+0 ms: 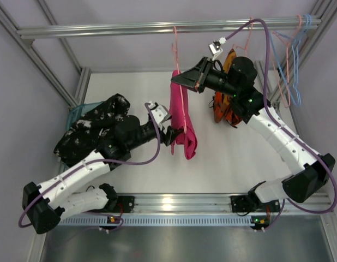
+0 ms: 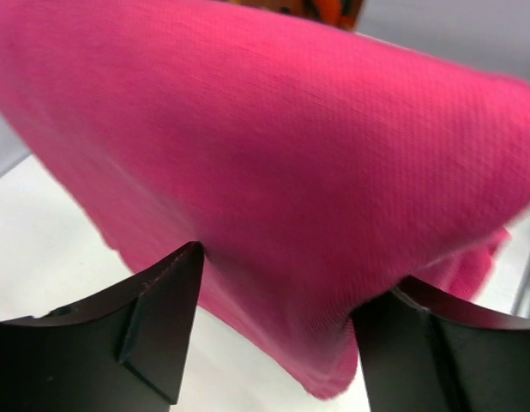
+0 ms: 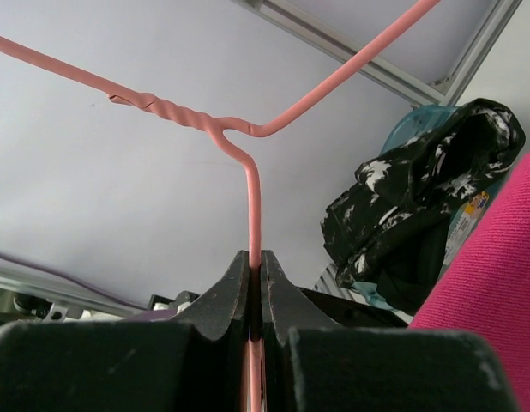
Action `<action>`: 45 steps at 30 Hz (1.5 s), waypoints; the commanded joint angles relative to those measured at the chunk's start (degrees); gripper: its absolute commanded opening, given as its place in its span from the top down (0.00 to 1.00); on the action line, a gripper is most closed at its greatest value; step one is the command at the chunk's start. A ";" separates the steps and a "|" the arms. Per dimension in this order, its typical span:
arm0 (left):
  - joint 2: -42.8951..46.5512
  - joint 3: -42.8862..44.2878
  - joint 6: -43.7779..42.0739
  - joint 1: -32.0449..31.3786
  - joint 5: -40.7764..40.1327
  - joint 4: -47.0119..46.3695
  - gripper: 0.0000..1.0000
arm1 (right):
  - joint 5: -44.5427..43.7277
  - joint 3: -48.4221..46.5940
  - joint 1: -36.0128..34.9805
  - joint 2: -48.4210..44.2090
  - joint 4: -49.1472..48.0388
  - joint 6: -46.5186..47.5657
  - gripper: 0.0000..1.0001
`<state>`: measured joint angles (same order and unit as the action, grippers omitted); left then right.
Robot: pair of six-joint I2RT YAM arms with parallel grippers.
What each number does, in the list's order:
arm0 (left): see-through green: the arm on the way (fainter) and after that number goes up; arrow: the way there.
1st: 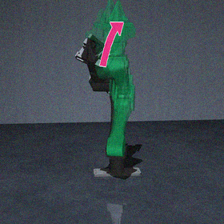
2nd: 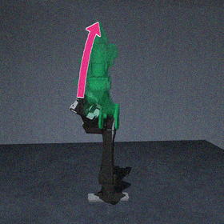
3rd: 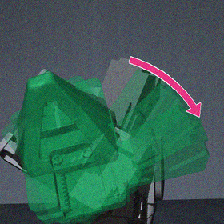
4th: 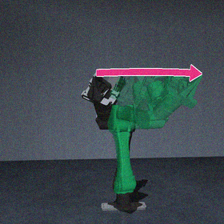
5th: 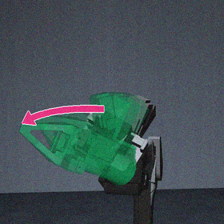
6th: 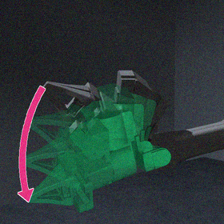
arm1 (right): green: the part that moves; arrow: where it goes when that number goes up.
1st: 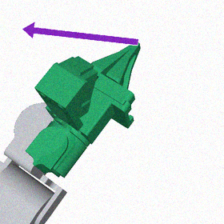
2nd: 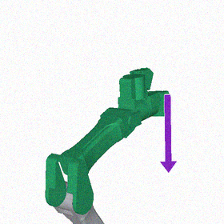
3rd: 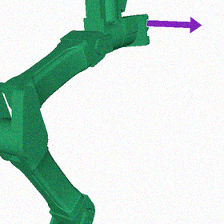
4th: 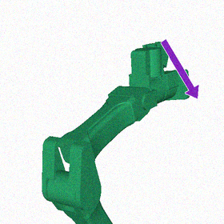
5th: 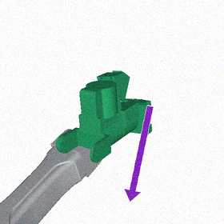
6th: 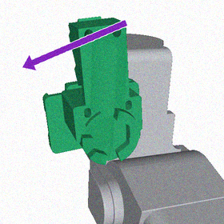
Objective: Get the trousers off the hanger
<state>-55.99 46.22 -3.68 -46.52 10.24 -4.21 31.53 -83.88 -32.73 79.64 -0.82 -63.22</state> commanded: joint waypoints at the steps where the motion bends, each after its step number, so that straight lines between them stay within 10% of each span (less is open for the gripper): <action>1: -1.93 4.93 1.49 -0.15 -9.62 -4.67 0.30 | -0.15 -1.91 0.65 -4.58 -9.46 -0.94 1.00; 9: -1.93 5.29 4.12 -0.15 -8.42 -8.80 0.22 | -0.06 -0.85 0.65 -4.93 -9.55 -1.03 1.00; 14: -3.25 8.27 4.92 -0.15 -9.63 -8.98 0.75 | 0.20 -0.06 0.91 -5.28 -9.29 -0.06 1.00; 19: -2.64 11.34 5.79 -0.15 -10.51 -8.80 1.00 | 0.81 1.52 1.96 -5.89 -8.59 1.52 1.00; 45: -5.10 41.31 4.21 2.75 -13.14 -2.74 1.00 | 1.61 17.86 7.42 -9.67 -2.78 11.45 1.00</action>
<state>-62.67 80.47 0.86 -44.49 -2.00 5.76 33.47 -67.00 -26.28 72.12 -2.87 -55.05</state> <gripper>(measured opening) 0.169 0.027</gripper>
